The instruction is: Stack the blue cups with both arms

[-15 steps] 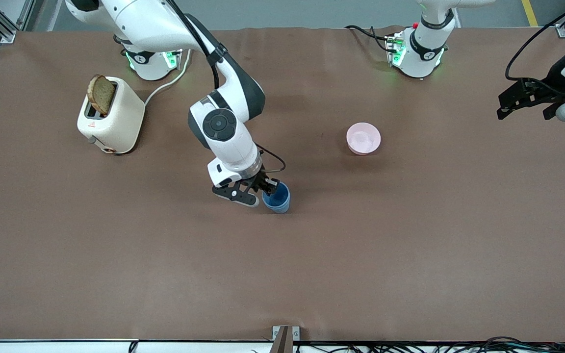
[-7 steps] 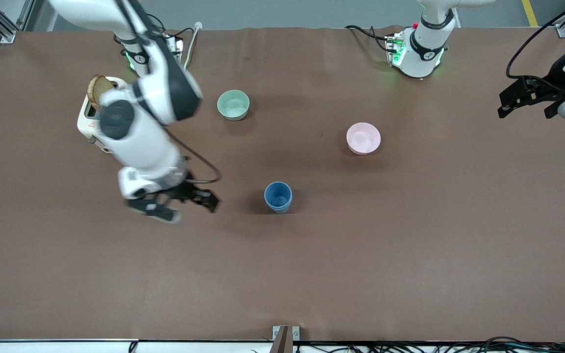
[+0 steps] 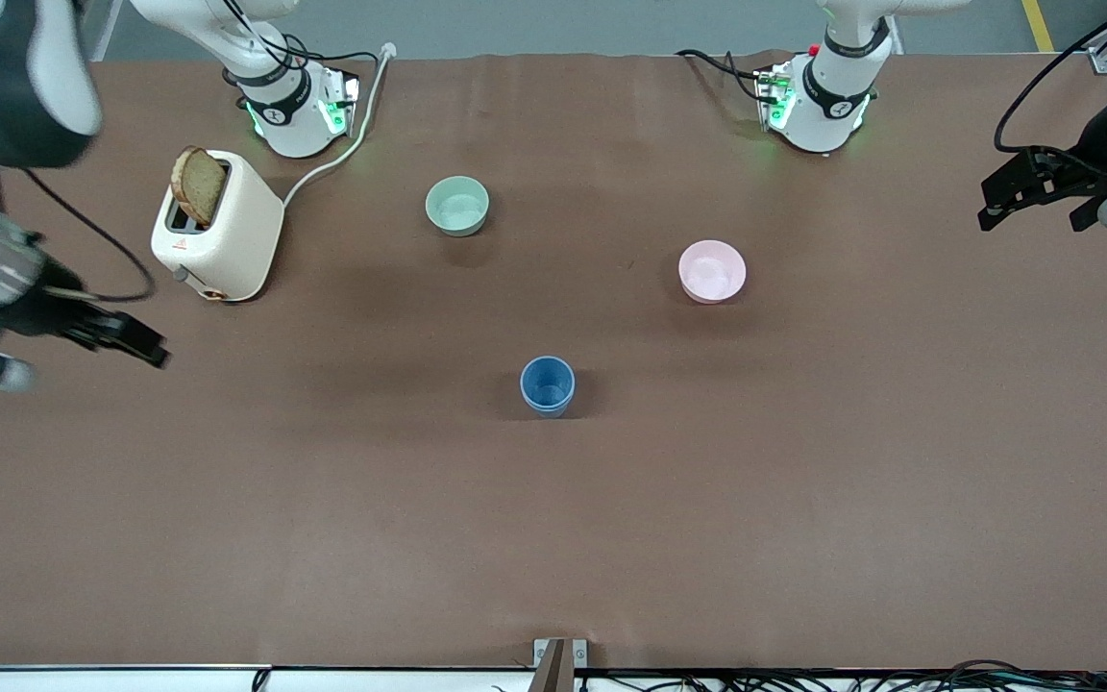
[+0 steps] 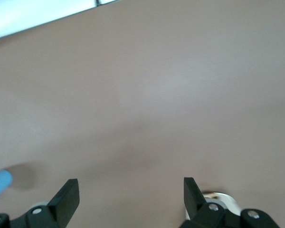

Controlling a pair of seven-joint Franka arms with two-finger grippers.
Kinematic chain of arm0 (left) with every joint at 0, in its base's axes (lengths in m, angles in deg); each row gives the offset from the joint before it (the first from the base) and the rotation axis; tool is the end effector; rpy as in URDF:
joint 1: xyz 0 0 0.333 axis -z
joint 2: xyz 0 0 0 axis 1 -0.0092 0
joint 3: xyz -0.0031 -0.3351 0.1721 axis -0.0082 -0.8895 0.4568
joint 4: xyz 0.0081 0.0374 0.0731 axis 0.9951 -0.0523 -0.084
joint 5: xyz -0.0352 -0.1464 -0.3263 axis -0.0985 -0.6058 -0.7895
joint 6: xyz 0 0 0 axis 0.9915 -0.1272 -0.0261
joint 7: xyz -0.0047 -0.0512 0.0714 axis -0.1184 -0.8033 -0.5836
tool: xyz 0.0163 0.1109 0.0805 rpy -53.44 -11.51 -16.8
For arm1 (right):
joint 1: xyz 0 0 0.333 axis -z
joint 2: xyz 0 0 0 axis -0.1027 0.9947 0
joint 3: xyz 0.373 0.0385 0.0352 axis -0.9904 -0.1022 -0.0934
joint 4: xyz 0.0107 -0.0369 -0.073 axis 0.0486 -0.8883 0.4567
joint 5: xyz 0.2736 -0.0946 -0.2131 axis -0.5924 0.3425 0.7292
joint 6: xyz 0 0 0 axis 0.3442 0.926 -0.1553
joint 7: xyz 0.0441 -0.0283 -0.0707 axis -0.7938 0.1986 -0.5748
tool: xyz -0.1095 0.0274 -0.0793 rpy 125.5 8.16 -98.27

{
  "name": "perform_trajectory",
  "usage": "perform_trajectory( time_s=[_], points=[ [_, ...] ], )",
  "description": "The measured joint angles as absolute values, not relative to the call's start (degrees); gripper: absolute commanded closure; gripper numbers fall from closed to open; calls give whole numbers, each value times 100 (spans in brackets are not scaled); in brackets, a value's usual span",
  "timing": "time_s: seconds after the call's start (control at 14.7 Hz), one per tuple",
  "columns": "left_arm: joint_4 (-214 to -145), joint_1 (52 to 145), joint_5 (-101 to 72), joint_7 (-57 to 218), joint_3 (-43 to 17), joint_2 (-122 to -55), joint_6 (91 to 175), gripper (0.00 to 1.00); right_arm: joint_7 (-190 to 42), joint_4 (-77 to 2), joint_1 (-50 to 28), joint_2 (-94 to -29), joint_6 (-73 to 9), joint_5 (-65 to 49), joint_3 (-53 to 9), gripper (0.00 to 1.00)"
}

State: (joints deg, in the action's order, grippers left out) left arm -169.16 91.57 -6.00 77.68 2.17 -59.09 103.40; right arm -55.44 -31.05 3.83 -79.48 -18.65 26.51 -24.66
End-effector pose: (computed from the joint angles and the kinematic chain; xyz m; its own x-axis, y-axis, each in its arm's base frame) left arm 0.4890 -0.0484 0.6864 0.9994 -0.0284 0.0206 -0.0285 -0.9996 0.0075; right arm 0.5721 0.0000 0.6076 0.9652 -0.2526 0.0683 -0.2494 -0.9670 -0.0522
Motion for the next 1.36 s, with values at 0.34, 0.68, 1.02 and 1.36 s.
perform_trajectory(
  time_s=[0.34,0.68,1.02,1.36],
  points=[
    [-16803,9159,-600,7769,216,-5891,10339,0,-6367,-3111,952,-8596,-972,2874,-2470,0],
    [-16730,9176,-600,7770,212,-5892,10300,0,-6914,-2542,975,-8886,224,2922,-2492,0],
    [-16730,9177,-600,7770,212,-5958,10276,0,-6950,-2157,975,-8780,297,2916,-2556,0],
    [-16730,9192,-600,7770,212,-6021,10233,0,-6956,-1996,974,-8562,333,2741,-2596,0]
  ],
)
